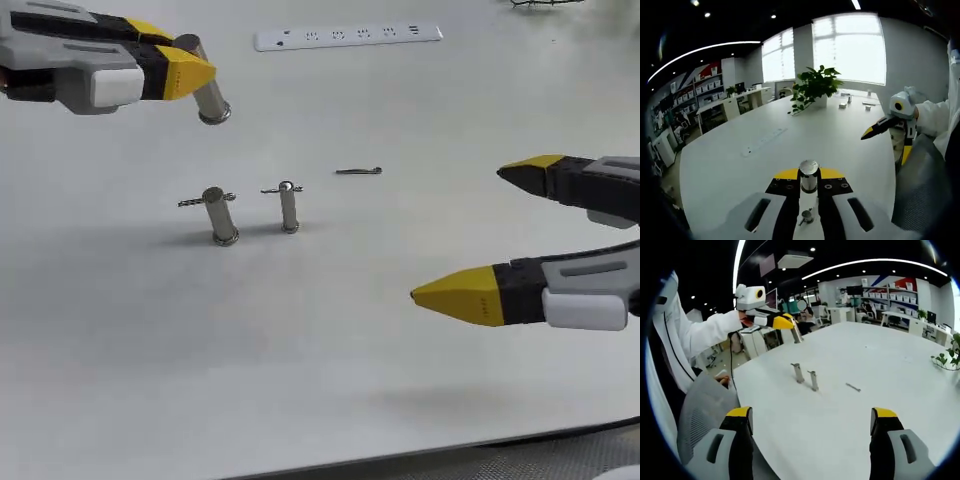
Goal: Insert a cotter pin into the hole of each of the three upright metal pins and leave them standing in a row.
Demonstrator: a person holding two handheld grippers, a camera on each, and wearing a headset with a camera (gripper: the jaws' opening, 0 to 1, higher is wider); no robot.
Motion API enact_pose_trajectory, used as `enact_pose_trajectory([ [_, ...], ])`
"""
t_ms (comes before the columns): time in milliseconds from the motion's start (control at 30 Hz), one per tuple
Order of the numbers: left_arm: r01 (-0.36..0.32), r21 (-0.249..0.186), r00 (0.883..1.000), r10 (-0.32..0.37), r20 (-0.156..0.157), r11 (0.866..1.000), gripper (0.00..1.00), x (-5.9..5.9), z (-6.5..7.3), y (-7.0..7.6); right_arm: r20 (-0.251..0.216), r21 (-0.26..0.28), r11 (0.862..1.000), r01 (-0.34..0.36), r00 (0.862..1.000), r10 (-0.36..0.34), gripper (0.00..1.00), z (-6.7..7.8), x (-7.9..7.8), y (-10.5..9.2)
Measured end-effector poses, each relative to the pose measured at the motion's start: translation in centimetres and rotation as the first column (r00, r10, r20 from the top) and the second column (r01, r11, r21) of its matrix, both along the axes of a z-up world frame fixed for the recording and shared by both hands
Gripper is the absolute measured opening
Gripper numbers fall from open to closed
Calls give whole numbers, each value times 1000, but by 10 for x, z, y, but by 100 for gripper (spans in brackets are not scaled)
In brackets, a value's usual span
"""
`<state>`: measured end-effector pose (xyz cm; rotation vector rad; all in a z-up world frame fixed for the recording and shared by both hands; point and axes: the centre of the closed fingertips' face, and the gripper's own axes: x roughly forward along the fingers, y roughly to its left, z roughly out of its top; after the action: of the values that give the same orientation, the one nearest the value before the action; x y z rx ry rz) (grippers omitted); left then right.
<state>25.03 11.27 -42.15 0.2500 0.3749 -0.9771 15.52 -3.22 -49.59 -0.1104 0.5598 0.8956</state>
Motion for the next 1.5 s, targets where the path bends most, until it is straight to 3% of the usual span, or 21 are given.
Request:
enact_pose_trajectory([
  [200, 81, 30, 996, -80, -27, 996, 9, -29, -18, -25, -6, -6, 1000, 8, 1000, -8, 96, -3, -3, -4],
  [267, 51, -34, 990, -55, -128, 998, 9, -37, -30, -32, -9, -7, 1000, 8, 1000, -8, 96, -5, -4, -4],
  [300, 48, -48, 989, -54, -139, 998, 9, -38, -34, -34, -10, -7, 1000, 10, 1000, -10, 96, -5, -4, -4],
  [333, 57, -22, 991, -59, -118, 998, 9, -40, -41, -35, -12, -7, 1000, 11, 1000, -11, 96, -5, -6, -4],
  [400, 79, 25, 991, -76, -115, 997, 9, -48, -55, -40, -14, -7, 1000, 14, 1000, -14, 95, -6, -7, -4],
  [500, 82, 40, 986, -76, -145, 996, 9, -57, -71, -47, -22, -9, 1000, 19, 1000, -19, 96, -10, -8, -6],
  [633, 103, 60, 985, -94, -145, 993, 9, -69, -83, -60, -29, -23, 999, 23, 999, -23, 96, -13, -9, -7],
  [867, 135, 109, 983, -119, -142, 985, 9, -74, -106, -72, -43, -19, 1000, 24, 999, -25, 96, -16, -12, -7],
  [1133, 160, 119, 978, -142, -152, 980, 9, -79, -119, -77, -64, -22, 1000, 17, 998, -19, 96, -24, -17, -5],
  [1333, 175, 133, 978, -157, -137, 975, 9, -78, -124, -79, -76, -24, 1000, 13, 997, -15, 96, -27, -20, -3],
  [1500, 189, 172, 978, -168, -127, 967, 9, -78, -134, -78, -84, -24, 1000, 12, 996, -14, 95, -29, -21, -3],
])
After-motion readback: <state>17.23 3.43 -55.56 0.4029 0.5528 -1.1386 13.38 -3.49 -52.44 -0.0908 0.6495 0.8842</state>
